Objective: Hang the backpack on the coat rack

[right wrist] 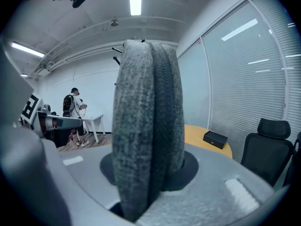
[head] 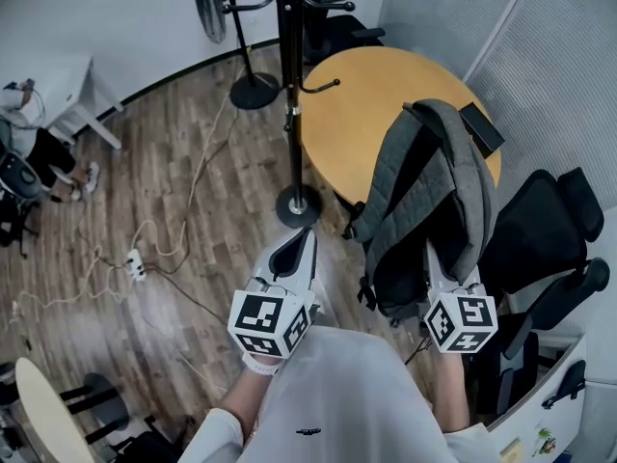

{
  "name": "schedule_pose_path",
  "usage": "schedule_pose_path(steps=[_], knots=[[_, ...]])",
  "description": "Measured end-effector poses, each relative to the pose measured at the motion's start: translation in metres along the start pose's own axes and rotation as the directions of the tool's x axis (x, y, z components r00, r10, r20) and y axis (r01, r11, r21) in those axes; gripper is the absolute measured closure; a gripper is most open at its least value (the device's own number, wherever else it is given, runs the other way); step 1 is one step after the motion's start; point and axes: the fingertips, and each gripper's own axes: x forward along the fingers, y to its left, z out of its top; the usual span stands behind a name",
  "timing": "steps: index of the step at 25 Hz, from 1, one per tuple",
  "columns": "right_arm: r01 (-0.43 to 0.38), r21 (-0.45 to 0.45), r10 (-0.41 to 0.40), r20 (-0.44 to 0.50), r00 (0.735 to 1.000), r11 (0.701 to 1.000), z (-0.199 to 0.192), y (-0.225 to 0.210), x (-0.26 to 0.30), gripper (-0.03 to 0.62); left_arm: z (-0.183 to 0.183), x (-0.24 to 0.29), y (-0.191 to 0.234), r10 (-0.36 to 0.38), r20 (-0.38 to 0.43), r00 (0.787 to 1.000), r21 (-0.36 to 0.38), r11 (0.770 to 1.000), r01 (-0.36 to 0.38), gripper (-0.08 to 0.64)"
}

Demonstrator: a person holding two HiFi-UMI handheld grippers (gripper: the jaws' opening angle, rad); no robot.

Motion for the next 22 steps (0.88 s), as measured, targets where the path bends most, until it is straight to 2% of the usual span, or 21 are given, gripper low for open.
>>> schedule_pose_path(steps=[4,13,22], knots=[[0.003,-0.004,-0.003,0.008,1.0,1.0,0.011,0.009,0.014,0.502,0.011,0.009,0.021,-0.001,0.013,1.0,-0.001,1.0,0.001,0.543],[0.008,0.005,-0.007,-0.046,0.999,1.0,0.01,0.011,0.041,0.502,0.0,0.026,0.043,0.003,-0.028,1.0,-0.053,0.999,-0.005,0.543],[-0.023,0.012,0.024,-0.061,0.998,1.0,0.011,-0.004,0.087,0.502,0.01,0.059,0.053,0.02,-0.036,0.999,-0.022,1.0,-0.02,0.543]])
